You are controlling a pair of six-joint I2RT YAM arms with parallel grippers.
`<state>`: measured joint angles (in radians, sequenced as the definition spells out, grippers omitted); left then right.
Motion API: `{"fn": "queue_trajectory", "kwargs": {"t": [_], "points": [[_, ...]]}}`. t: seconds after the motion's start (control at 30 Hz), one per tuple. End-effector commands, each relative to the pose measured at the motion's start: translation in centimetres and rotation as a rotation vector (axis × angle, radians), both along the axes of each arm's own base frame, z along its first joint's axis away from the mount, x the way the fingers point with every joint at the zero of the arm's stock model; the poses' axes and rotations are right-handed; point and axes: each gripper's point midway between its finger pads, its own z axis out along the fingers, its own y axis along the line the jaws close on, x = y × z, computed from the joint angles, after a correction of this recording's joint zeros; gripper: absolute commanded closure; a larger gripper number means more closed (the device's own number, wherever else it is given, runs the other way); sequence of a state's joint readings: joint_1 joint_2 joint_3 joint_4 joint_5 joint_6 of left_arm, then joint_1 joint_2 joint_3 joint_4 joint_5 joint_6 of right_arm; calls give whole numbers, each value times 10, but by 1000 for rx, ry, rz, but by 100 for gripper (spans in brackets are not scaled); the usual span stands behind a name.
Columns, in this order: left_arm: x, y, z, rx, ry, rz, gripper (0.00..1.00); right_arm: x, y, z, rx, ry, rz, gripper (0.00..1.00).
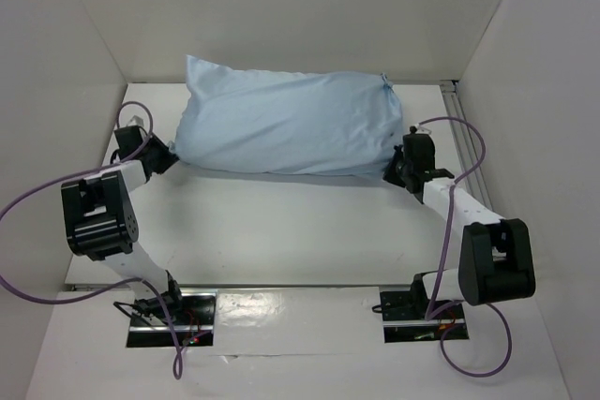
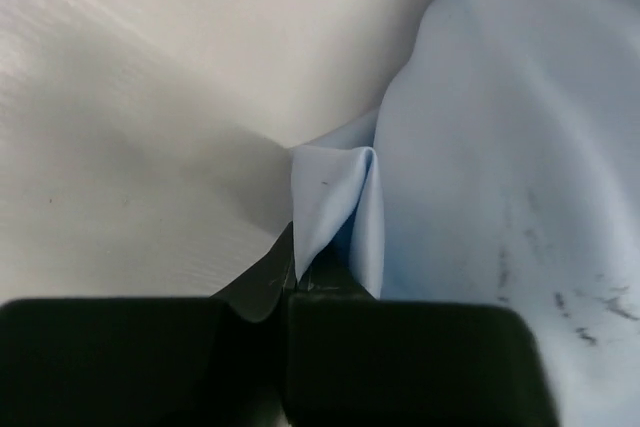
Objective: Put the pillow into the pillowcase
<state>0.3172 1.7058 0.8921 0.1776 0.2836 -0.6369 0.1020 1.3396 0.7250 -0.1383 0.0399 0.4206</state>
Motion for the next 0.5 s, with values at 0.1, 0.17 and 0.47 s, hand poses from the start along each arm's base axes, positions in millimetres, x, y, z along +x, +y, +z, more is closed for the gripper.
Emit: {"fn": "queue_trajectory", "kwargs": {"t": [0.1,0.17,0.47], "points": [[13,4,68,33,-123,-1,100,17,-7,34,-6,-54,-22,100],[10,3,95,37,-166,6,100,26,-8,61,-10,-96,-32,100],[-19,23,291,87,-461,62,100,15,-74,243,-142,-330,-267,100]]}}
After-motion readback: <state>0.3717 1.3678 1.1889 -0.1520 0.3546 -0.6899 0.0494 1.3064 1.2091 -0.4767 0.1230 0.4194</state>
